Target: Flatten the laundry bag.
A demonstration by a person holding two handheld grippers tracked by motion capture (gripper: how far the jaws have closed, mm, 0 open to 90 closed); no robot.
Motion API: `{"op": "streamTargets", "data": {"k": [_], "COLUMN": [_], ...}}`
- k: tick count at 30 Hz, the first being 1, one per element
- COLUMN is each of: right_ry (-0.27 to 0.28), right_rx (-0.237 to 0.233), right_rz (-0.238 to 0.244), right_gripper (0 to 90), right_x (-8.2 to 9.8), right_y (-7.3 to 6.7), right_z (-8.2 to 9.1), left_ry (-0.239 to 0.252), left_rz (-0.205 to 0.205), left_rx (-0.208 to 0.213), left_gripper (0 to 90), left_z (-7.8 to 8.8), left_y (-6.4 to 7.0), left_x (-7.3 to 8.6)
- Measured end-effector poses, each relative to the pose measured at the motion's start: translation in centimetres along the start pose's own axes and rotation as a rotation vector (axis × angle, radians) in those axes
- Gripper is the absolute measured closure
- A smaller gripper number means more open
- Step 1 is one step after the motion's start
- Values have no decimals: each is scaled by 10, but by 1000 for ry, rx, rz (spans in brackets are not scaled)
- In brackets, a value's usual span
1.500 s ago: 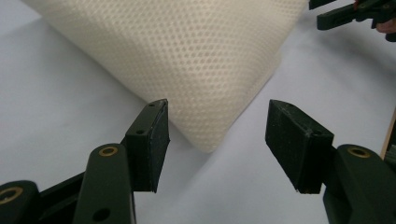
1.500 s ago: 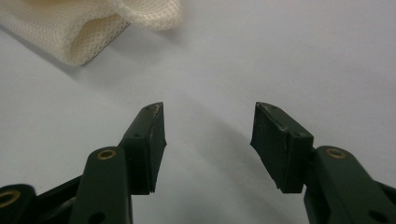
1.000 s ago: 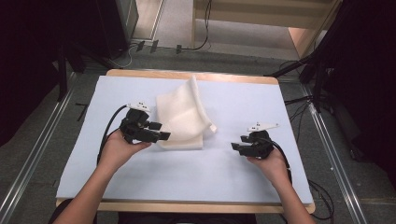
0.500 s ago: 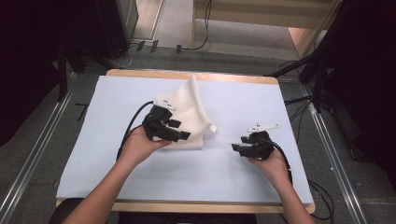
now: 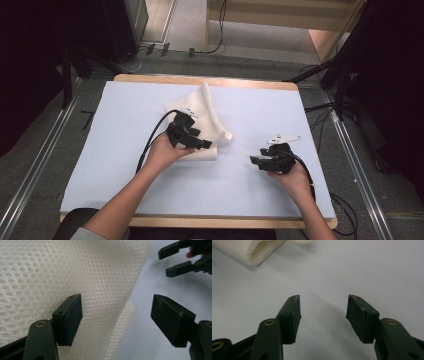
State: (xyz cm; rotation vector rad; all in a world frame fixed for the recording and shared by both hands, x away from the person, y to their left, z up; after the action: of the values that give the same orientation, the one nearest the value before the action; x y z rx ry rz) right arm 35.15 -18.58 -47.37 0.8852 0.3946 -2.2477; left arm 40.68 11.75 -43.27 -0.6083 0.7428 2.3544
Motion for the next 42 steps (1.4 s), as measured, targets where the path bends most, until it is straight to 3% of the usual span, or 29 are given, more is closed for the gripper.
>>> {"op": "streamTargets", "data": {"k": [5, 10, 11, 16, 20, 22, 24, 25, 28, 35, 38, 42], "right_ry": [3, 35, 41, 61, 62, 61, 73, 75, 96, 105, 106, 110], "right_rx": [4, -17, -22, -52, -65, -70, -69, -67, -64, -77, -85, -93], "right_rz": [-2, -13, -13, -7, 11, 14, 16, 9, -1, 33, 53, 59], "right_gripper": [462, 465, 466, 469, 474, 481, 485, 486, 488, 487, 482, 463], "right_x": [1, -5, -6, -15, -20, -23, -25, -26, -31, -44, -51, -61], "right_y": [0, -6, -7, -17, -24, -28, -28, -28, -29, -40, -45, -51], "right_z": [1, 0, -1, -7, -13, -15, -15, -14, -13, -21, -28, -36], "left_ry": [-37, -18, -21, -26, -18, 49, 65, 94, 128, 185, 199, 232], "left_rz": [-12, -6, -30, -23, 5, 52, 58, 50, 64, 93, 100, 138], "left_rx": [-60, -121, -130, -116, -66, -5, 1, -2, 6, -20, -30, -49], "left_gripper": [274, 471, 515, 799, 851, 852, 851, 849, 844, 842, 844, 844], "left_z": [-18, -23, -22, -23, -17, 0, 7, 20, 40, 80, 89, 107], "left_y": [-5, -9, -10, -13, -19, -22, -21, -19, -22, -34, -39, -50], "left_x": [4, 5, 6, 7, 7, 5, 5, 5, 7, 20, 26, 39]}}
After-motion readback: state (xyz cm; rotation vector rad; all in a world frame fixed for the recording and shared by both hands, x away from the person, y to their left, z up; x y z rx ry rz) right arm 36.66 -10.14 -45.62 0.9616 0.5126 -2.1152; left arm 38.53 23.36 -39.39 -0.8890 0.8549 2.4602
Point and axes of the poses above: each handheld gripper's, and its own axes: z roughly backward along the jaws, x roughly out of its underside, y roughly to its right, the point moved 2 cm from there along -z, roughly forward along the jaws, and after that the axes turned 9 degrees about z, right-handed, at the moved point
